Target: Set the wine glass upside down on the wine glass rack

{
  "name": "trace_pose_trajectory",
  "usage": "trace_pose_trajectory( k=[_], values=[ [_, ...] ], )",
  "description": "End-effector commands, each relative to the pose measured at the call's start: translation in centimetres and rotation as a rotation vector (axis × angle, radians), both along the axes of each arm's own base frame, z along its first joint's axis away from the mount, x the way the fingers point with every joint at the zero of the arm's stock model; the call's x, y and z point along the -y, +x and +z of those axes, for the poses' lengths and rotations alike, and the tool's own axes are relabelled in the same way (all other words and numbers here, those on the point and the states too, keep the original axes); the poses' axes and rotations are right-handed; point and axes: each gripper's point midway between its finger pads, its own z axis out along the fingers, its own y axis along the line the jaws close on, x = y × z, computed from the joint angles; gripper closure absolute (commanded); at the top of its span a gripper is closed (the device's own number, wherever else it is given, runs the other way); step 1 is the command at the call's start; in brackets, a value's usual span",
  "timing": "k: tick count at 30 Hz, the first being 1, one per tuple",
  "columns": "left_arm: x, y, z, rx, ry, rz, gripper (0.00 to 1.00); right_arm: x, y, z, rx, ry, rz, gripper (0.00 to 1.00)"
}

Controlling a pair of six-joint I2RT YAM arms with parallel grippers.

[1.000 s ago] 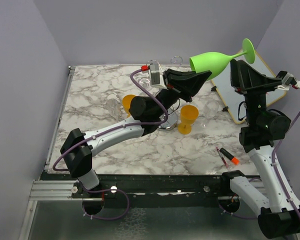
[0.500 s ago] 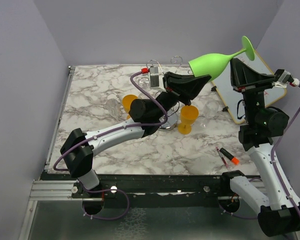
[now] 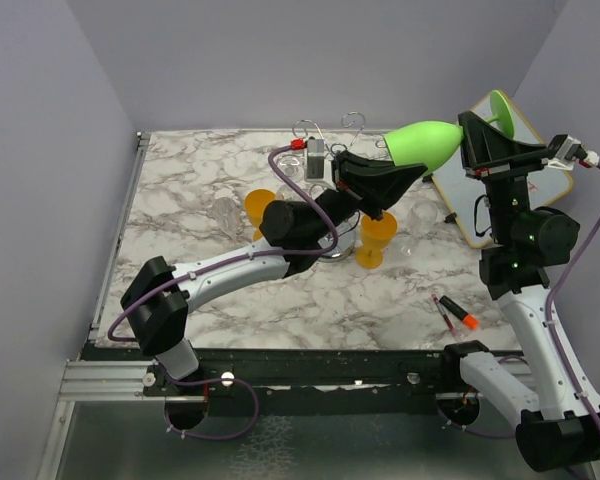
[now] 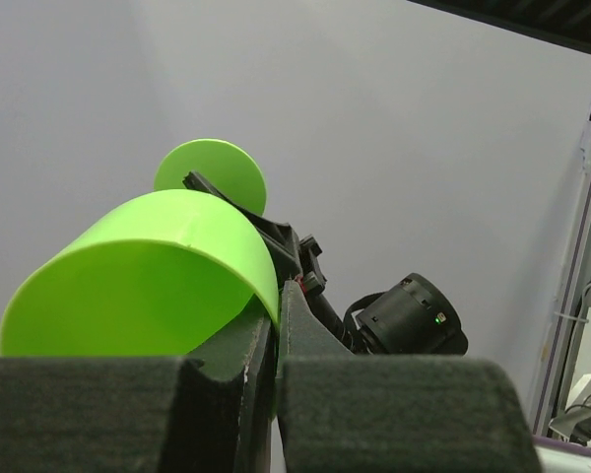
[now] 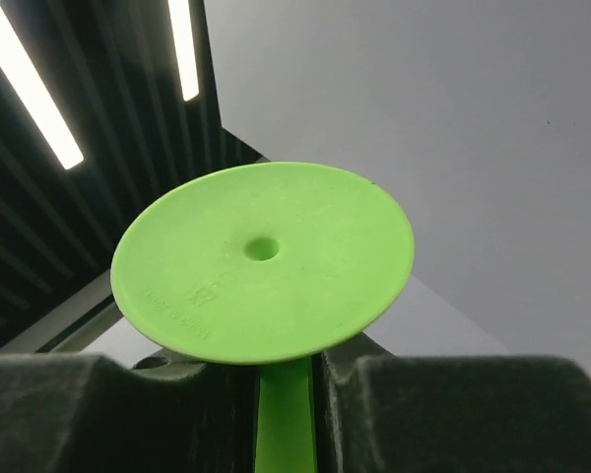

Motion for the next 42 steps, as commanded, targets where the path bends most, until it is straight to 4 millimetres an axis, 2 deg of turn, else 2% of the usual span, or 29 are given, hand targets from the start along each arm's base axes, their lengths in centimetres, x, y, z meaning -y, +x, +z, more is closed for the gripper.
trace_pose_trajectory(
  k=[1, 2, 3, 8, 10, 15, 19, 22, 24, 27, 35, 42],
  values=[
    [-1.0, -1.7, 0.5, 0.028, -0.017, -0.040, 1.00, -0.1, -0.3, 0.3, 0.010, -0.020, -0.009, 0.85],
    [-1.1, -1.6, 0.2, 0.018, -0.011, -0.037, 1.00, -0.1, -0.4, 0.3, 0.012, -0.025, -0.014, 0.92],
    [-1.2, -1.4, -0.1, 0.006, -0.009, -0.030, 0.95, 0.0, -0.5, 0.3, 0.013, -0.030, -0.019, 0.98],
    [-1.7, -0.3, -2.6, -0.070, 0.058, 0.035, 0.59, 0.2, -1.2, 0.1, 0.020, -0.074, -0.062, 0.99],
    [-1.9, -0.2, -3.9, -0.092, 0.116, 0.060, 0.48, 0.2, -1.7, 0.1, 0.030, -0.109, -0.085, 0.99],
    [-3.9, -0.6, -6.4, -0.119, 0.255, 0.126, 0.29, -0.3, -3.4, -0.7, 0.046, -0.276, -0.143, 0.99],
    [-6.1, -1.6, -7.3, -0.103, 0.349, 0.172, 0.21, -1.0, -5.0, -1.8, 0.071, -0.438, -0.166, 0.99],
    [-7.8, -2.6, -6.6, -0.135, 0.382, 0.165, 0.19, -2.1, -6.5, -2.5, 0.145, -0.583, -0.163, 0.99],
    [-8.6, -3.3, -5.4, -0.175, 0.367, 0.132, 0.15, -2.8, -7.7, -3.0, 0.234, -0.697, -0.172, 0.99],
    [-8.9, -4.5, -3.4, -0.207, 0.345, 0.054, 0.14, -3.3, -9.1, -3.8, 0.334, -0.816, -0.200, 0.99],
    [-5.7, -5.5, -1.1, -0.279, 0.407, -0.128, 0.01, -4.8, -11.3, -5.5, 0.474, -1.049, -0.150, 0.99],
    [-3.2, -5.7, 0.1, -0.355, 0.416, -0.271, 0.01, -5.3, -12.0, -7.2, 0.499, -1.148, -0.098, 0.99]
  ],
)
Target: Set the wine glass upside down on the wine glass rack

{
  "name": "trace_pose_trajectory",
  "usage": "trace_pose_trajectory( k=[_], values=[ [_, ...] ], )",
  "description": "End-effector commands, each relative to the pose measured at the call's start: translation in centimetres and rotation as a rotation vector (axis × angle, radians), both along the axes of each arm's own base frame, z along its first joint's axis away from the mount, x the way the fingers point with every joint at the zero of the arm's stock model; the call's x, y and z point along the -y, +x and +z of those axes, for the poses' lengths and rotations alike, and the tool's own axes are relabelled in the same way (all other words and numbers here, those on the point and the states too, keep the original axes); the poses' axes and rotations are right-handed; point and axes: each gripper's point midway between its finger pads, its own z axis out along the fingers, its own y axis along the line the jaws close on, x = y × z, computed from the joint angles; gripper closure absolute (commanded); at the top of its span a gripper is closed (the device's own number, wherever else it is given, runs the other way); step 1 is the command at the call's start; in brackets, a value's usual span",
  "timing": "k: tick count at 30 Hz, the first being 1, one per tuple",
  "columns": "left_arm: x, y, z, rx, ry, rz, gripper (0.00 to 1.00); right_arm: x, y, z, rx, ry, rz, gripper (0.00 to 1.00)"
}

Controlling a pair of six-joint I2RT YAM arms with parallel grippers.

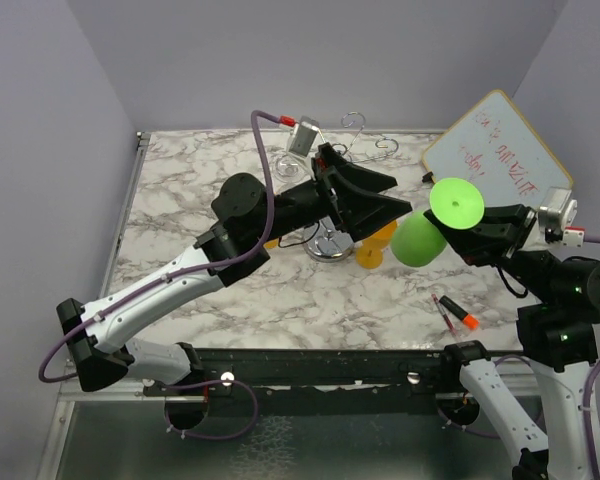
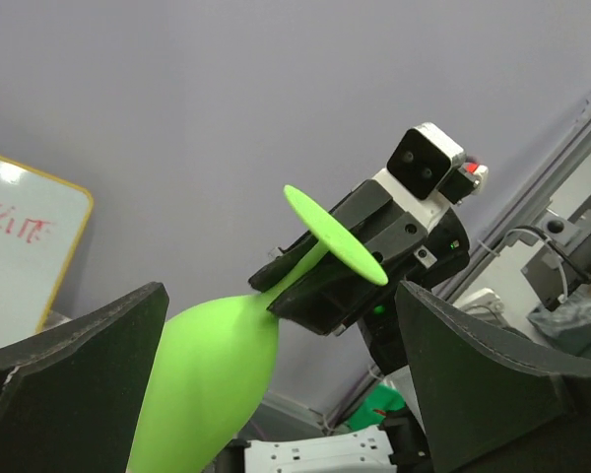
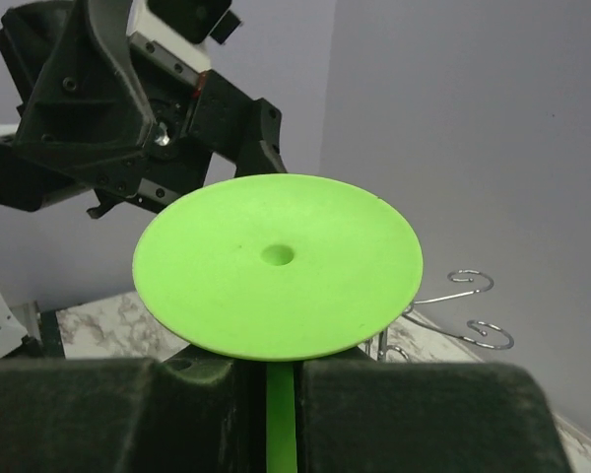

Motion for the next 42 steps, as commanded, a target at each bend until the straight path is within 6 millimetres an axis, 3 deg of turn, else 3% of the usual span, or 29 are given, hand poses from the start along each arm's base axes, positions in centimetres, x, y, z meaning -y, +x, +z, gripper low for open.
trace_pose_trajectory(
  k=[1, 6, 17, 24, 36, 42],
  values=[
    [1.6, -1.3, 0.3, -0.093, 0.023, -0.152, 0.01, -0.8, -1.1, -1.8, 0.007, -0.120, 0.056, 0.99],
    [2.1, -1.2, 0.5, -0.137, 0.050, -0.186, 0.04, -1.1, -1.0, -2.7, -0.008, -0.179, 0.080, 0.99],
    [3.1, -1.3, -0.8, -0.255, 0.090, -0.296, 0.44, -1.3, -1.5, -2.8, 0.024, -0.281, 0.102, 0.99],
    [3.7, -2.3, -1.1, -0.291, 0.087, -0.405, 0.59, -1.0, -1.0, -2.7, 0.037, -0.306, 0.069, 0.99],
    [3.3, -2.8, -0.7, -0.250, 0.091, -0.428, 0.76, -1.2, 0.1, -4.0, -0.002, -0.325, 0.083, 0.99],
    [3.3, -2.6, -0.5, -0.247, 0.092, -0.437, 0.97, -1.6, -0.6, -4.5, -0.006, -0.350, 0.135, 0.99]
  ],
)
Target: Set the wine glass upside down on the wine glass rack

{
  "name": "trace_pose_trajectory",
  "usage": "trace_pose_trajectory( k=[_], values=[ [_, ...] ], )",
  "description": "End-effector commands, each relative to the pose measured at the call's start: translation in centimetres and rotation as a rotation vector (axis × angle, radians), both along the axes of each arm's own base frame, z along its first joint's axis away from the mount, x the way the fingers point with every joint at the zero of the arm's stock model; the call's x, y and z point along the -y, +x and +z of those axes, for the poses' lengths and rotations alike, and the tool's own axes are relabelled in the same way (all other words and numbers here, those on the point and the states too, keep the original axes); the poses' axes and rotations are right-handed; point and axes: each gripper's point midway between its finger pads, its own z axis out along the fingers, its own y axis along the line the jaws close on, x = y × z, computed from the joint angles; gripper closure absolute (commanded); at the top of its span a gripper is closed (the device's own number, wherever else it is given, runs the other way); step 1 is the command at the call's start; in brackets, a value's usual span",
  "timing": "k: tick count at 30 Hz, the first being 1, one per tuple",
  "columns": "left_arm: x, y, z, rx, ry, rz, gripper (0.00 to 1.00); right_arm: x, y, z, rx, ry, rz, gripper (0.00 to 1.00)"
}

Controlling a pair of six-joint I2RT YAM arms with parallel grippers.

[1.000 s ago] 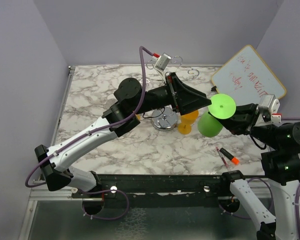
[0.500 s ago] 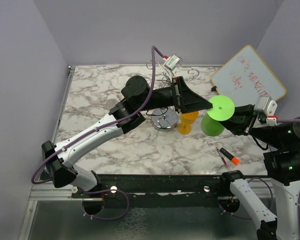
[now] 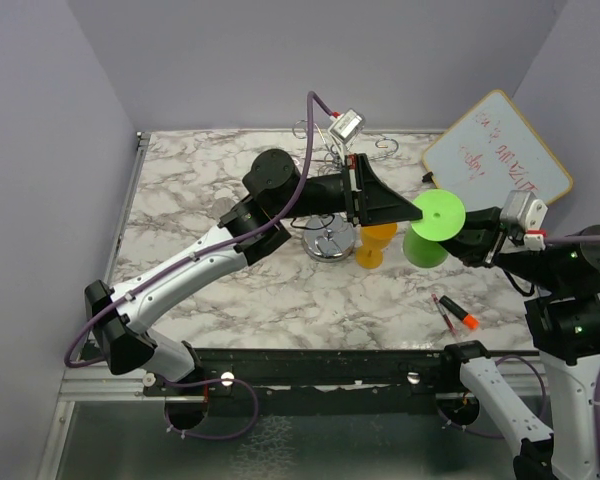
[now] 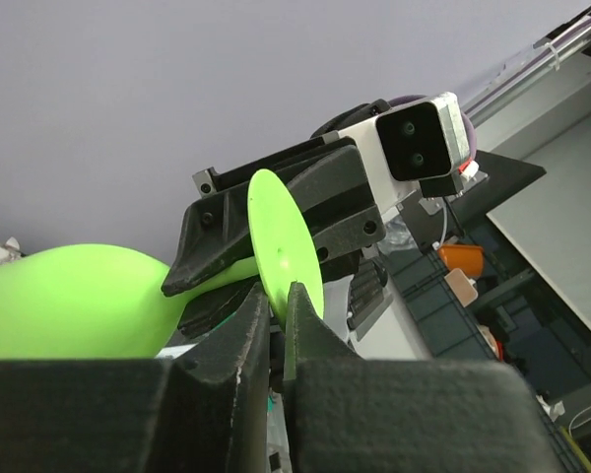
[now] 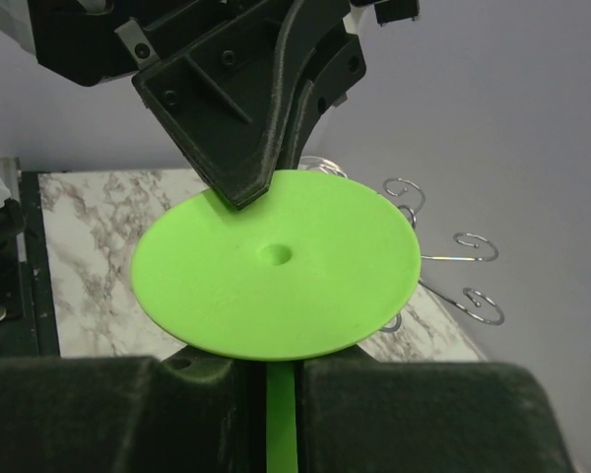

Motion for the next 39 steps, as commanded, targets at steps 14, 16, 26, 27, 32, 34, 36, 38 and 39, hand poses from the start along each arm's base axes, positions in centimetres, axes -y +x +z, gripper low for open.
trace_pose_trajectory(
  k=[14, 16, 26, 27, 32, 34, 36, 38, 39],
  values=[
    [-2.1, -1.2, 6.4, 0.077, -0.159, -0.030, 1.00, 1.0, -1.1, 1.1, -0.008, 0.033, -0.071, 0.51],
    [-2.6, -1.3, 7.4, 0.101, -0.186, -0.019, 1.00, 1.2, -1.4, 1.8, 0.009, 0.043, -0.084, 0.45],
    [-5.1, 3.0, 9.7, 0.169, -0.238, 0.159, 1.00, 6.0, 0.3, 5.4, 0.072, 0.244, -0.416, 0.29],
    [-5.5, 3.7, 9.8, 0.174, -0.240, 0.186, 1.00, 6.3, 0.4, 5.5, 0.073, 0.254, -0.432, 0.28],
    [-8.0, 7.7, 10.1, 0.202, -0.244, 0.343, 1.00, 7.3, 0.7, 5.7, 0.091, 0.300, -0.487, 0.27],
    [-9.3, 9.5, 10.0, 0.209, -0.242, 0.415, 1.00, 7.3, 0.6, 5.7, 0.082, 0.320, -0.488, 0.27],
    [-10.9, 11.3, 10.0, 0.224, -0.237, 0.487, 1.00, 7.2, 0.7, 5.5, 0.072, 0.327, -0.482, 0.27],
    [-12.6, 13.0, 9.9, 0.236, -0.231, 0.566, 1.00, 7.1, 0.8, 5.3, 0.066, 0.323, -0.474, 0.27],
    [-13.7, 14.0, 10.0, 0.261, -0.222, 0.617, 1.00, 7.1, 0.9, 5.3, 0.063, 0.326, -0.476, 0.27]
  ],
)
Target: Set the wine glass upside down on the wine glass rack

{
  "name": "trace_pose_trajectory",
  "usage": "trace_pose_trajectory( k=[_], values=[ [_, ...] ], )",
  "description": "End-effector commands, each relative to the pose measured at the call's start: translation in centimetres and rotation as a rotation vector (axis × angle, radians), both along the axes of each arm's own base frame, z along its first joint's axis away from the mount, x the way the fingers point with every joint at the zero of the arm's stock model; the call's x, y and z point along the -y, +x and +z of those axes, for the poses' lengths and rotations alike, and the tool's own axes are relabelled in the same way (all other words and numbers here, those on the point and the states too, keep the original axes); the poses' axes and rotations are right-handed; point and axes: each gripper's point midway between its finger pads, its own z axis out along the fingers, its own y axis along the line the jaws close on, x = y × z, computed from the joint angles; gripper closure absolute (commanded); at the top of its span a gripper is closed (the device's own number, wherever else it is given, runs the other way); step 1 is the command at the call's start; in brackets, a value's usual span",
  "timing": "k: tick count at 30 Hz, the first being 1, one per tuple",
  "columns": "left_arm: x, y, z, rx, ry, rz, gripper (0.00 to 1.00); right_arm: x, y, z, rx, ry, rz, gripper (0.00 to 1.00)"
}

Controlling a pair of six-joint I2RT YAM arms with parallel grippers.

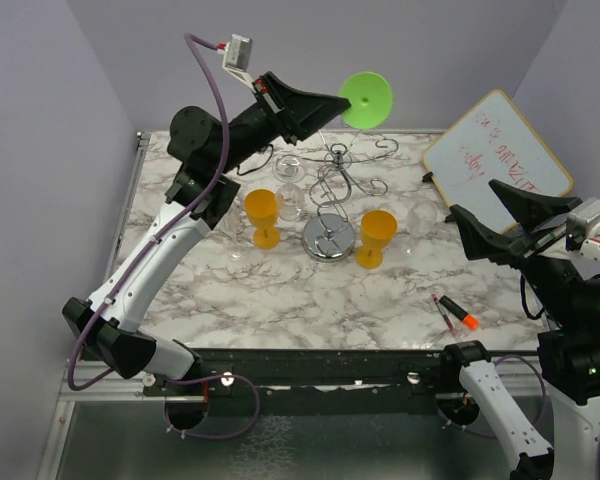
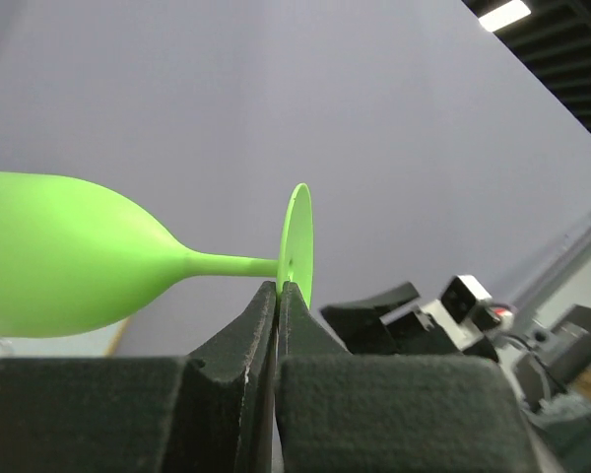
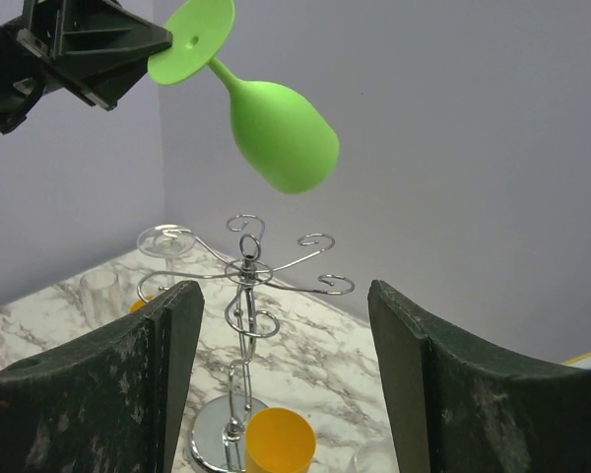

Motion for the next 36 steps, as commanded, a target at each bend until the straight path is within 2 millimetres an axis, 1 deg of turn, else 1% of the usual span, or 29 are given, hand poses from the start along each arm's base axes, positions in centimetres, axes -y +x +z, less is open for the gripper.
trace_pose_trajectory(
  k=[1, 3, 5, 8, 11, 15, 16, 18, 20, 22, 27, 32, 36],
  values=[
    [-5.4, 3.1, 1.9, 0.096, -0.014, 0.252, 1.00, 0.6, 0.1, 0.4, 0.010, 0.052, -0.030, 0.27],
    [-8.3, 6.2, 1.3, 0.084, 0.044, 0.441, 1.00, 1.0, 0.5, 0.4, -0.004, 0.078, -0.052, 0.27],
    [-10.4, 8.2, 0.3, 0.067, 0.102, 0.580, 1.00, 1.4, 0.9, 0.2, -0.017, 0.097, -0.072, 0.27],
    [-12.7, 10.6, -2.0, 0.010, 0.153, 0.691, 1.00, 1.7, 1.2, -0.1, -0.028, 0.117, -0.089, 0.27],
    [-14.2, 12.8, -5.3, -0.077, 0.191, 0.741, 1.00, 1.6, 1.5, -0.5, -0.041, 0.124, -0.088, 0.27],
    [-16.3, 15.4, -10.5, -0.210, 0.243, 0.787, 1.00, 1.4, 2.0, -1.6, -0.080, 0.127, -0.080, 0.27],
    [-16.4, 15.7, -11.5, -0.236, 0.245, 0.779, 1.00, 1.4, 2.1, -1.9, -0.088, 0.128, -0.080, 0.28],
    [-16.2, 15.9, -13.4, -0.282, 0.246, 0.735, 1.00, 1.4, 2.4, -2.5, -0.112, 0.132, -0.084, 0.28],
    [-15.6, 15.7, -14.2, -0.300, 0.243, 0.685, 1.00, 1.4, 2.6, -3.0, -0.129, 0.139, -0.087, 0.28],
    [-15.0, 15.5, -14.8, -0.306, 0.247, 0.640, 1.00, 1.4, 2.7, -3.4, -0.143, 0.146, -0.086, 0.28],
    [-14.8, 15.0, -15.7, -0.313, 0.276, 0.616, 1.00, 1.1, 2.7, -4.0, -0.184, 0.185, -0.062, 0.29],
    [-13.8, 14.1, -16.7, -0.347, 0.276, 0.532, 1.00, 0.7, 2.6, -4.9, -0.227, 0.199, -0.042, 0.30],
    [-14.7, 13.9, -17.4, -0.358, 0.299, 0.593, 1.00, 0.8, 2.6, -5.2, -0.243, 0.224, -0.045, 0.31]
  ],
)
